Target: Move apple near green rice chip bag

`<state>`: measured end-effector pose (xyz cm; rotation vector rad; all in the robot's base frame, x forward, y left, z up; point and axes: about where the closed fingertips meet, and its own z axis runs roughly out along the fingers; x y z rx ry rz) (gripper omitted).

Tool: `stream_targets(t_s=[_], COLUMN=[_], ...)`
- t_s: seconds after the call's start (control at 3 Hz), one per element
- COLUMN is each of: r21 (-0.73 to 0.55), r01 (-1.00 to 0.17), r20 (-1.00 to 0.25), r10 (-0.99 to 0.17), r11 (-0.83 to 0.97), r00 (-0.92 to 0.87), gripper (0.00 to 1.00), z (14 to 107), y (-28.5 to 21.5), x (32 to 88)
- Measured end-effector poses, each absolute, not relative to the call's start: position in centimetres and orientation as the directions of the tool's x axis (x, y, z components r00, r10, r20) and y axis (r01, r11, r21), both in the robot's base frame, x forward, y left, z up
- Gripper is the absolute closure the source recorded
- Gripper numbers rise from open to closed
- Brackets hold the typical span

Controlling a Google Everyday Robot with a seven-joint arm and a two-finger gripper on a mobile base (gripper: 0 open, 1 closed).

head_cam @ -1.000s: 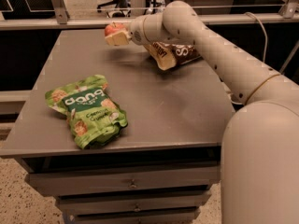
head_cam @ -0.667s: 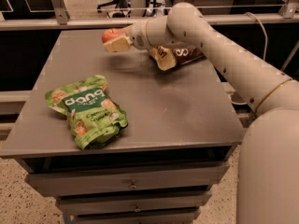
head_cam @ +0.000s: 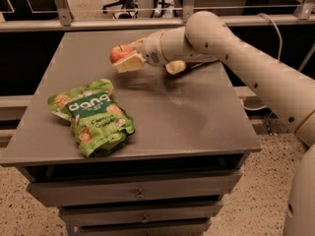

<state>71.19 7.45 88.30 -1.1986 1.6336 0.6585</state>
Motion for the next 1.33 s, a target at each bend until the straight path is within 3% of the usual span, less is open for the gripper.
stream_targets(t_s=[1.0, 1.33], r21=[-0.127, -0.098], r01=[-0.924, -0.924], r20=[-0.911, -0.905], r10=[-0.411, -0.419], r11=[0.361, 0.370], r00=[-0.036, -0.072], gripper=[1.00, 0.69], z=[86.7, 85.5], y=[7.8, 8.0], x=[66.9, 66.0])
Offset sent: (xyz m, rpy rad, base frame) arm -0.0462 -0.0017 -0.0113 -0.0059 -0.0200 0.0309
